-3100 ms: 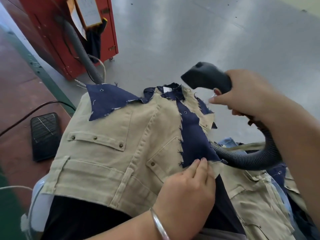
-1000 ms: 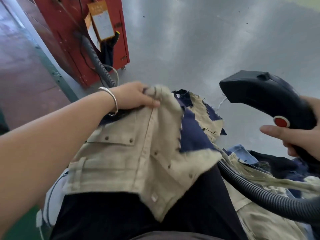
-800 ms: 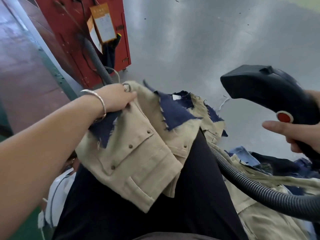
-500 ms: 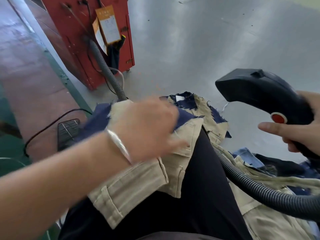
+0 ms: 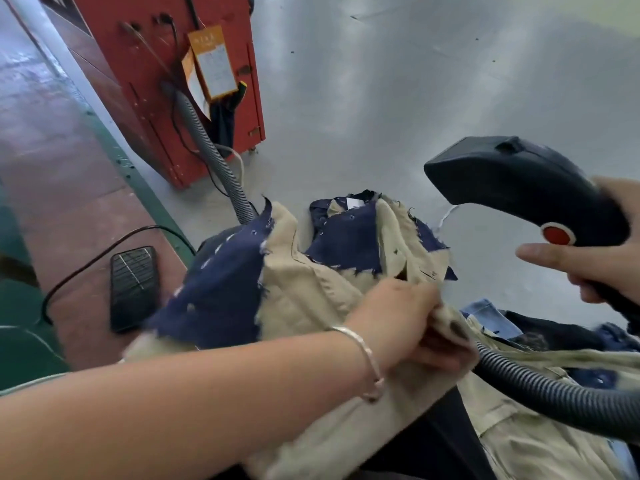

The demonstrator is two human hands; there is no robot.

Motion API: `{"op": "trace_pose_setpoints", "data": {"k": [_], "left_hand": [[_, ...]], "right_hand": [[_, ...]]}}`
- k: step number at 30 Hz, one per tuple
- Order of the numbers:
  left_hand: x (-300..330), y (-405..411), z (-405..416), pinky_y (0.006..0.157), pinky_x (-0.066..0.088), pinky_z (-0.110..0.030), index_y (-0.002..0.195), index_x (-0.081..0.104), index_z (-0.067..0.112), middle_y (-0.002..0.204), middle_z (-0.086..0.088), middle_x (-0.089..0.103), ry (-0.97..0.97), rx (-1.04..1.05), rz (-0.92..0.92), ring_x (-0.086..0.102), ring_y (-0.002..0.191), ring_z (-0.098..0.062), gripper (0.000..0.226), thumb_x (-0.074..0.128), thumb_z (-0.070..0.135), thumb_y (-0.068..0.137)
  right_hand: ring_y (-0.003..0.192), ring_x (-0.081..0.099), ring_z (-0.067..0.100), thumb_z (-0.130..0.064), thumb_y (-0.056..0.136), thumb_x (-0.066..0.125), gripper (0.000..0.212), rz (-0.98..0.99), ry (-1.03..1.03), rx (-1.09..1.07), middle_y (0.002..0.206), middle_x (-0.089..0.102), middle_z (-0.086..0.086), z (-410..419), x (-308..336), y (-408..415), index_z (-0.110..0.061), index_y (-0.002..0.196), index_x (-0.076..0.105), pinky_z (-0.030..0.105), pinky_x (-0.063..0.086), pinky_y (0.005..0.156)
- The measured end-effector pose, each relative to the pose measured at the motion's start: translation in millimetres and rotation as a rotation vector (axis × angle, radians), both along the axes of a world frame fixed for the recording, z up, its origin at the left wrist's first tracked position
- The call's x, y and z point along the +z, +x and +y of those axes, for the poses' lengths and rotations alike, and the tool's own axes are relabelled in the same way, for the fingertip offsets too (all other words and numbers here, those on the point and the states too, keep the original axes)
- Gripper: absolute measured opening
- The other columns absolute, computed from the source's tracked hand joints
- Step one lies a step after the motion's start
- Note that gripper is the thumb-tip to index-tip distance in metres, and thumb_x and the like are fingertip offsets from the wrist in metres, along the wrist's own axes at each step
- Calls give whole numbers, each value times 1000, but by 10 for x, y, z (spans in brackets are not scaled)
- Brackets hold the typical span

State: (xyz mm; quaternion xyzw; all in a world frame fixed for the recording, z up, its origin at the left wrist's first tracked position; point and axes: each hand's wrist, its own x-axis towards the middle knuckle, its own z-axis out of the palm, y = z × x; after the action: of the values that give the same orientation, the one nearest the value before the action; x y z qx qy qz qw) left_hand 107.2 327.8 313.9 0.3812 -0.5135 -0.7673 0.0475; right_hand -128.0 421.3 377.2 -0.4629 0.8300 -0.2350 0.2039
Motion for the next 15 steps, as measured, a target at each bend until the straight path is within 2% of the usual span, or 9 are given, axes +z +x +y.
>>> {"op": "trace_pose_setpoints", "data": {"k": [2,3,4,6,9,10,12,14,15], "left_hand": [[-11,-247,78,82,54,-46,81,49,6,79,-24,63,53,68,47,63,76,-27,18,45,12,97],[-46,-325,138,88,52,-50,89,50,6,91,-21,62,-29,35,30,62,84,-27,17,47,20,98],[-99,-353,189,90,48,-50,101,52,8,99,-15,60,-210,-69,7,60,91,-26,21,48,29,97],[-153,-226,218,92,48,-39,122,54,11,115,-6,60,-741,-281,57,57,104,-21,33,50,30,97],[-161,157,-43,82,51,-38,104,69,11,108,-4,65,-1505,-328,211,58,102,-23,21,61,13,85],[-162,283,-204,84,50,-39,101,70,12,107,-5,65,-1657,-269,111,58,102,-24,21,64,16,81],[-101,516,-554,98,39,-40,117,60,15,119,-7,57,-1656,-163,-399,49,114,-27,44,57,44,83],[-78,789,-919,103,34,-42,137,34,17,133,-11,44,-1409,-122,-961,38,123,-31,83,39,74,77],[-59,938,-1038,101,36,-45,142,24,18,136,-12,40,-1249,-108,-1093,36,125,-33,98,38,82,70]], "right_hand": [[39,65,27,-80,53,80,87,7,26,29,59,69,3,-3,102,122,-42,126,55,45,53,36],[39,65,26,-82,52,78,86,16,38,41,59,69,2,-5,143,168,-42,125,56,43,53,36],[39,65,24,-84,52,76,85,31,52,53,58,69,-1,-4,174,203,-42,123,57,40,53,35],[37,64,21,-87,53,72,83,67,78,71,57,68,-4,11,206,227,-39,119,57,36,52,34],[37,63,22,-88,54,70,83,93,102,51,58,68,-4,95,180,169,-36,117,57,38,54,36],[37,63,22,-89,54,70,84,90,109,41,57,68,-2,126,159,153,-35,118,56,40,54,38],[36,62,21,-92,53,67,85,92,122,32,56,67,-1,156,128,173,-36,117,55,40,55,40],[33,59,16,-93,54,63,80,95,143,43,54,67,-4,144,115,290,-39,113,56,32,51,34],[31,57,12,-92,55,63,75,94,155,51,54,66,-8,118,117,383,-41,109,57,27,45,29]]}}
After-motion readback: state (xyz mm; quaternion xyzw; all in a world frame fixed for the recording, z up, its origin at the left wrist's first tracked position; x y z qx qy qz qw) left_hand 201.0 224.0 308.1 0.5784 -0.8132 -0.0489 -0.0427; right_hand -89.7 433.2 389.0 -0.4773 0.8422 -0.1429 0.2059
